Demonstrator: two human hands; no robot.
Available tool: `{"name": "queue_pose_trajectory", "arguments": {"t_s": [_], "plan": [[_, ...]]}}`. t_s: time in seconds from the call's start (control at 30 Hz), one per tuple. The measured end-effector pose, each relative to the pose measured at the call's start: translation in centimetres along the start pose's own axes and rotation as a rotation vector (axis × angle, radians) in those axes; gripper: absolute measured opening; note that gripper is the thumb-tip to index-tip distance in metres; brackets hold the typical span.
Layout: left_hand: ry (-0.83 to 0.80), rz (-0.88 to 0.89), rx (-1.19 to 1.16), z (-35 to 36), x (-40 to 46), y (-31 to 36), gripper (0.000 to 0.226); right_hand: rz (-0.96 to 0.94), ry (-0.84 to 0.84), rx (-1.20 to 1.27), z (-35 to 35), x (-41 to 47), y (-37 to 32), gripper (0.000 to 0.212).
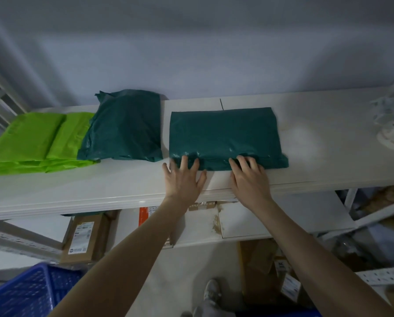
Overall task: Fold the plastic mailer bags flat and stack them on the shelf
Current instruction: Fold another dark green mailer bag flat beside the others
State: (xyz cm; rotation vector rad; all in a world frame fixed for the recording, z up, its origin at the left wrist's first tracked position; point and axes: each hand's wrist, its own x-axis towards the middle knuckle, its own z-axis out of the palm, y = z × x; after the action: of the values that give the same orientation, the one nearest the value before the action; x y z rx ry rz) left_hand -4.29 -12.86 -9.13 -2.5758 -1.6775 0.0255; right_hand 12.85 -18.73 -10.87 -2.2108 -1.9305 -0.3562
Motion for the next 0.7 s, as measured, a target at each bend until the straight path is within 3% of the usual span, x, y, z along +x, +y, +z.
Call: {"name": "queue_pose_trajectory", "arguments": {"t_s": [0.17, 0.47, 0.7], "plan": [[0.062, 0.070, -0.016, -0.1, 0.2, 0.5, 0.051, 0.032, -0.045, 0.000, 0.1, -0.2, 1.3, 0.039], [-0.009, 0.102, -0.084, 0.8, 0.4, 0.1, 0.055, 0.134, -0.162, -0.004, -0.8, -0.1, 4.3, 0.047], [-0.043, 0.090, -0.071, 0.9, 0.4, 0.1, 0.056, 0.174, -0.134, 0.029, -0.7, -0.3, 4.3, 0.044]]}}
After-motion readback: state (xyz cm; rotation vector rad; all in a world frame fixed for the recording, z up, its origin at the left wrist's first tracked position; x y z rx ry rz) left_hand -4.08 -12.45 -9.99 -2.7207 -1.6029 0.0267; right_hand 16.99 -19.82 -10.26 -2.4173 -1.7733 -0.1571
